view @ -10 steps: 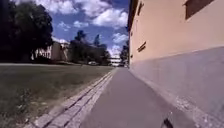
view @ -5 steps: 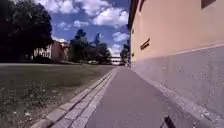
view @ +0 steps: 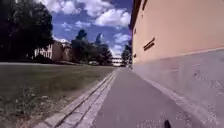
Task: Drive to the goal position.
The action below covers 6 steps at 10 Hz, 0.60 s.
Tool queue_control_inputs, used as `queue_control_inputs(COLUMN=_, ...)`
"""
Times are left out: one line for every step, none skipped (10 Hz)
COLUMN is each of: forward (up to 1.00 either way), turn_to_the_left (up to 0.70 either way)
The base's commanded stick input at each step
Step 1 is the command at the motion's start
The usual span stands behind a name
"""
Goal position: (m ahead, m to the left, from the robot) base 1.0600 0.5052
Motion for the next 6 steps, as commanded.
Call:
queue_control_inputs(forward=0.85, turn_to_the_left=0.0)
queue_control_inputs(forward=0.85, turn_to_the_left=0.0)
queue_control_inputs(forward=0.85, turn_to_the_left=0.0)
queue_control_inputs(forward=0.85, turn_to_the_left=0.0)
queue_control_inputs(forward=0.85, turn_to_the_left=0.0)
queue_control_inputs(forward=0.85, turn_to_the_left=0.0)
